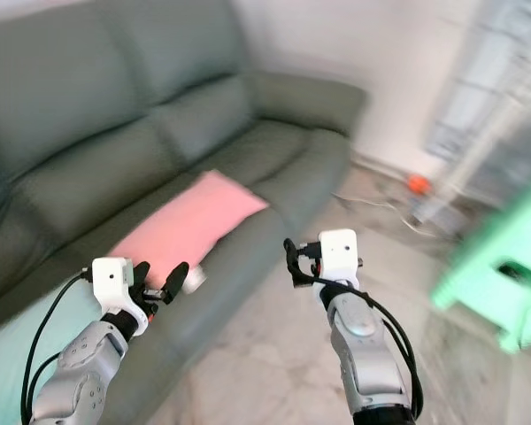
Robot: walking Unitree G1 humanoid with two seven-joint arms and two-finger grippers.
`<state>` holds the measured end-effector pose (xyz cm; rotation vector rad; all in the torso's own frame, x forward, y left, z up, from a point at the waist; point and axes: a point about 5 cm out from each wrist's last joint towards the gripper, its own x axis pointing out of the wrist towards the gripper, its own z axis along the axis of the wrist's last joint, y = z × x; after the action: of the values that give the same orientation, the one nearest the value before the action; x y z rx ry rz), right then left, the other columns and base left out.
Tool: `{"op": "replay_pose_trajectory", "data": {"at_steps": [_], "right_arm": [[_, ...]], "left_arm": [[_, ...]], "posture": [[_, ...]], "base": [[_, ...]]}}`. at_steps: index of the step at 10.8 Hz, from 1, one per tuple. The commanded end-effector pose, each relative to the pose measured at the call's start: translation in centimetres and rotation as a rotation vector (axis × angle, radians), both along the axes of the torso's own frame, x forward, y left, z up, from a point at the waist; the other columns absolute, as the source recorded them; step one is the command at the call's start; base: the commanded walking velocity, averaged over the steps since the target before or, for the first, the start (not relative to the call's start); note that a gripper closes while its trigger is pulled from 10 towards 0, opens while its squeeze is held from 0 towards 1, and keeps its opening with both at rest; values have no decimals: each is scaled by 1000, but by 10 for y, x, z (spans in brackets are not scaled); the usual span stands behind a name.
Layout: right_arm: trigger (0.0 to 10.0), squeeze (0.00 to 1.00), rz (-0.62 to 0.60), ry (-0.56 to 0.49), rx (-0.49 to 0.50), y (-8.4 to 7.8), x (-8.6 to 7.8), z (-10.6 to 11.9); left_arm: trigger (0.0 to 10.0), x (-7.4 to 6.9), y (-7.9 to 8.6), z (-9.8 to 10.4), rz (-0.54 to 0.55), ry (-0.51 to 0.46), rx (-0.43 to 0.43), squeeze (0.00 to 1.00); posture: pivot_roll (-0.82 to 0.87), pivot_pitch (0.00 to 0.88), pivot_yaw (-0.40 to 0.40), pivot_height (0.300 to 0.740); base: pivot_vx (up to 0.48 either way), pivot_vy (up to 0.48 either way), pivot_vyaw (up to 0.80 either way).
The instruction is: Move the pillow to the sofa
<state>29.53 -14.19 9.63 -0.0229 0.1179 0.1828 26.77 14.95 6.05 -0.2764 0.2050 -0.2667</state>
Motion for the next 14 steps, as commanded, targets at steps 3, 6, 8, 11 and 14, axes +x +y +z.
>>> {"op": "replay_pose_trajectory", "data": {"at_steps": [3,6,8,11,14], "right_arm": [[10000,0,-24,-19,-10,-9,2,5],[10000,0,-24,-19,-7,-9,2,5],[10000,0,-25,-13,-9,-8,2,3],[10000,0,-25,-11,-10,-8,1,3],[10000,0,-27,-12,-9,-8,1,3]], "left_arm": [[10000,1,-8,1,-25,2,-16,0],[10000,1,-8,1,-26,1,-16,0],[10000,2,-8,1,-28,1,-14,0],[10000,1,-9,1,-31,2,-14,0],[10000,1,-8,1,-32,4,-12,0]], "posture": [[-210,61,-9,740],[-208,60,-6,740],[-207,61,-4,740],[-207,63,-4,740],[-207,62,-4,740]], "base": [[292,0,-694],[295,0,0],[294,0,-800],[300,0,-800],[301,0,-706]]}}
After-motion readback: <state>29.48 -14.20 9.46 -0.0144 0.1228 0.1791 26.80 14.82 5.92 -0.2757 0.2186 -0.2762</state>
